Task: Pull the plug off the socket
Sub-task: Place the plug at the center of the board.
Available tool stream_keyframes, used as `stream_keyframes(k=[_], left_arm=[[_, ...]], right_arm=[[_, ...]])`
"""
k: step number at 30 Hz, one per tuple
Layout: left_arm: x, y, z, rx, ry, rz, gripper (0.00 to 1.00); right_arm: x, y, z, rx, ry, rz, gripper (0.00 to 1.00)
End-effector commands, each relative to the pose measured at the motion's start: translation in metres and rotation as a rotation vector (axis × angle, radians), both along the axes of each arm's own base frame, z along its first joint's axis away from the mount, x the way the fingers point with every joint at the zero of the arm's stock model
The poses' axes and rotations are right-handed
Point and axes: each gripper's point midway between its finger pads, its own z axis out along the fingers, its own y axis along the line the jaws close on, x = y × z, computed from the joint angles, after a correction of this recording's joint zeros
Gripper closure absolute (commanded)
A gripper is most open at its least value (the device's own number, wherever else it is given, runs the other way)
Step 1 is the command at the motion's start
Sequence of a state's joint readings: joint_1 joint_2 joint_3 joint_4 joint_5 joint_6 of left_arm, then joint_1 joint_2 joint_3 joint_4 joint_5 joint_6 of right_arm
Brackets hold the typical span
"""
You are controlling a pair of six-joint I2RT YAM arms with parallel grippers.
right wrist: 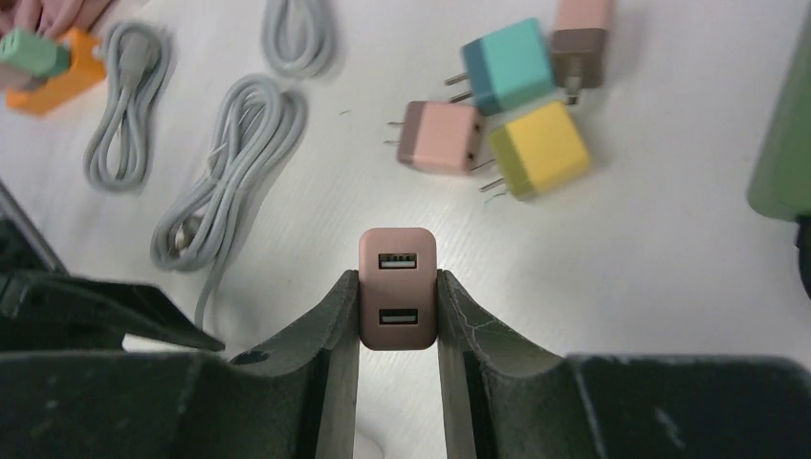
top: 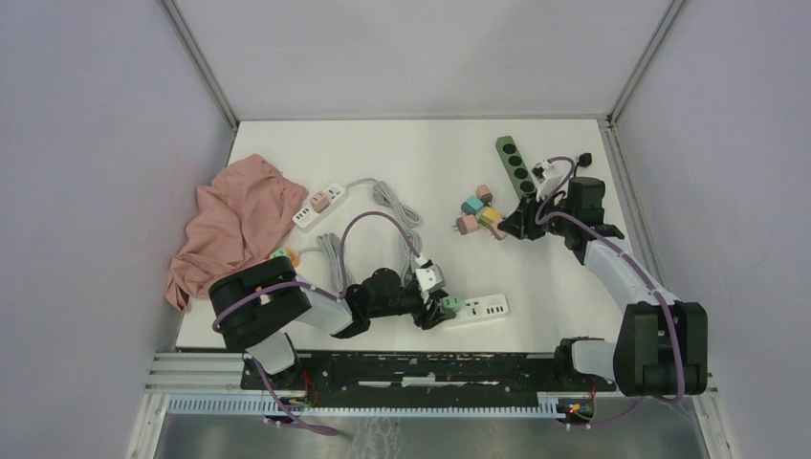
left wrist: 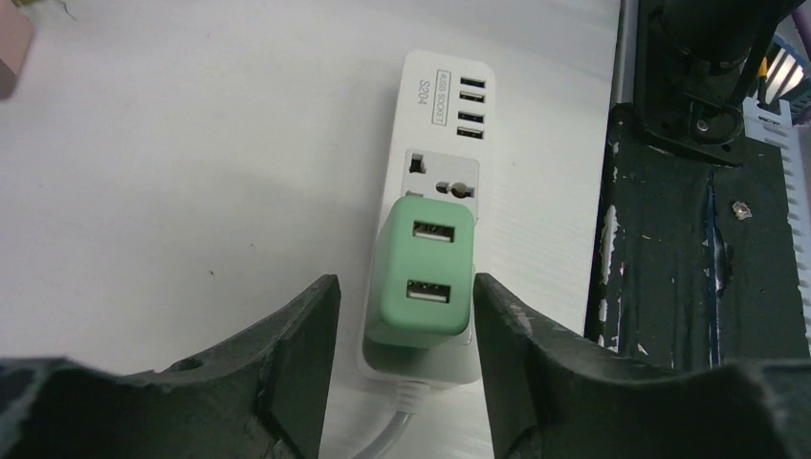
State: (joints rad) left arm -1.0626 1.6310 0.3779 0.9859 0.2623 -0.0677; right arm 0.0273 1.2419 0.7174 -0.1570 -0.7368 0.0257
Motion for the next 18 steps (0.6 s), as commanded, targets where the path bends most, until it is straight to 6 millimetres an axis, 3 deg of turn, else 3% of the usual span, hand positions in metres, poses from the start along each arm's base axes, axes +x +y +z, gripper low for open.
stream_keyframes(k=[1, 10, 18], left_arm=[[0.002, -0.001, 0.003, -0.017, 0.058, 0.035, 0.36], [0.002, 0.003, 0.029, -0.079, 0.029, 0.052, 0.26], [0.004, 0.008, 0.056, -0.122, -0.005, 0.071, 0.25]], right_arm=[[0.042, -0.020, 0.006, 0.119, 0.080, -0.306, 0.98], [0.053, -0.041, -0.048, 0.200, 0.343, -0.455, 0.90], [0.057, -0.047, -0.065, 0.291, 0.444, -0.475, 0.80]])
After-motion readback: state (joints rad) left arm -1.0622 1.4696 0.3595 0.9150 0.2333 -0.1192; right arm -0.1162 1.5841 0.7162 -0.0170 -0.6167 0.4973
